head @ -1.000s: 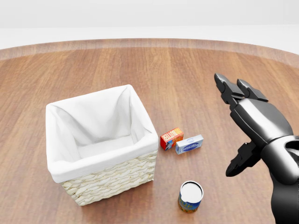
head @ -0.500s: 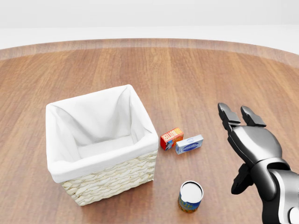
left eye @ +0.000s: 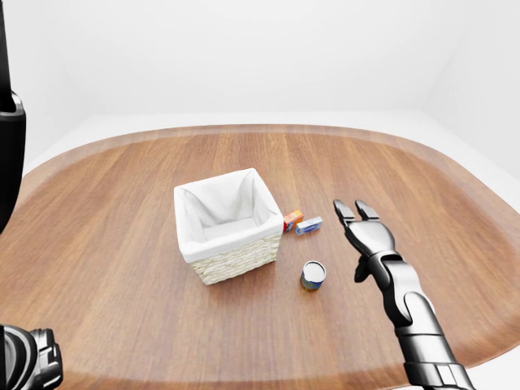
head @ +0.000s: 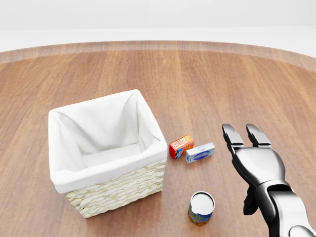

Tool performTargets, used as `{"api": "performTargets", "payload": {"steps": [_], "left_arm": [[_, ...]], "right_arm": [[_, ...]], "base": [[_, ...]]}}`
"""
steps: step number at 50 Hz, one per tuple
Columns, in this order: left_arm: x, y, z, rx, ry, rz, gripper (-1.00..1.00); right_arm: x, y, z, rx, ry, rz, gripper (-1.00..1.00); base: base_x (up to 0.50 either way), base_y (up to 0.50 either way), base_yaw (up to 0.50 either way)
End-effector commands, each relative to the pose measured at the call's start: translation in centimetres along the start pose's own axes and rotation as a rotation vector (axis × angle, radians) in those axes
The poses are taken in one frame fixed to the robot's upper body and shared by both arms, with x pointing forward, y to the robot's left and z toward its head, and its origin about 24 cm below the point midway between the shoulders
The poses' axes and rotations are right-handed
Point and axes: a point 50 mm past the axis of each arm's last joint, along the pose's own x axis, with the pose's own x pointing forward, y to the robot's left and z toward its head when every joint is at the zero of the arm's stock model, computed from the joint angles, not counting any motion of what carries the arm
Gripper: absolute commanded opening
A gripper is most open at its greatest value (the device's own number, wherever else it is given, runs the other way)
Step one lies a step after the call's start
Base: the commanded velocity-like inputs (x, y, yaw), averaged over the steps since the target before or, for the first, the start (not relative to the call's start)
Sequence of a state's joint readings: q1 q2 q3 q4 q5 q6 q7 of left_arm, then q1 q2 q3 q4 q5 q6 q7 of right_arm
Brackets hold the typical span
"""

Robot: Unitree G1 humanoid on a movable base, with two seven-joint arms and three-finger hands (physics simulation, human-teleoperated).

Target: Pick up the alphabet soup and put it in the basket.

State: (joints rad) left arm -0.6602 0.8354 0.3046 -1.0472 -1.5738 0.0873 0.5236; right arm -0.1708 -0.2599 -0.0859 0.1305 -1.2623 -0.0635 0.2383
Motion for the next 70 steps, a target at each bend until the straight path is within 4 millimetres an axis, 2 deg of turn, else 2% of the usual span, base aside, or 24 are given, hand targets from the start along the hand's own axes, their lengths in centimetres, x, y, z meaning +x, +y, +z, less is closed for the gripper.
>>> {"api": "performTargets", "payload": {"steps": [1,8,30,35,54,63,70], "left_arm": [[0.1,-0.1,-0.1,-0.015,-0.003,-0.009,1.0],[0.1,-0.1,-0.2,-0.025,-0.007,-0.012,1.0],[0.2,-0.3,-0.1,-0.055,-0.013,-0.027,1.0],[0.1,-0.2,-0.1,-0.043,-0.021,-0.016,1.0],[0.1,-0.1,-0.4,-0.048,-0.02,-0.012,1.0],[0.2,-0.3,-0.4,-0.06,-0.019,-0.022,1.0],[0.3,-0.4,-0.2,-0.085,-0.021,-0.037,1.0]], "right_arm": [[0.4,1.9,0.5,-0.007,-0.01,0.021,1.0],[0.8,3.5,0.8,-0.012,-0.012,0.042,1.0],[1.4,5.8,1.9,-0.033,-0.035,0.079,1.0],[1.3,5.7,2.8,-0.036,-0.062,0.074,1.0],[1.6,8.1,5.0,-0.039,-0.111,0.102,1.0],[2.0,9.8,5.3,-0.049,-0.113,0.124,1.0],[1.9,10.3,5.2,-0.045,-0.109,0.134,1.0]], "base": [[0.0,0.0,0.0],[0.0,0.0,0.0],[0.0,0.0,0.0],[0.0,0.0,0.0],[0.0,0.0,0.0],[0.0,0.0,0.0],[0.0,0.0,0.0]]}}
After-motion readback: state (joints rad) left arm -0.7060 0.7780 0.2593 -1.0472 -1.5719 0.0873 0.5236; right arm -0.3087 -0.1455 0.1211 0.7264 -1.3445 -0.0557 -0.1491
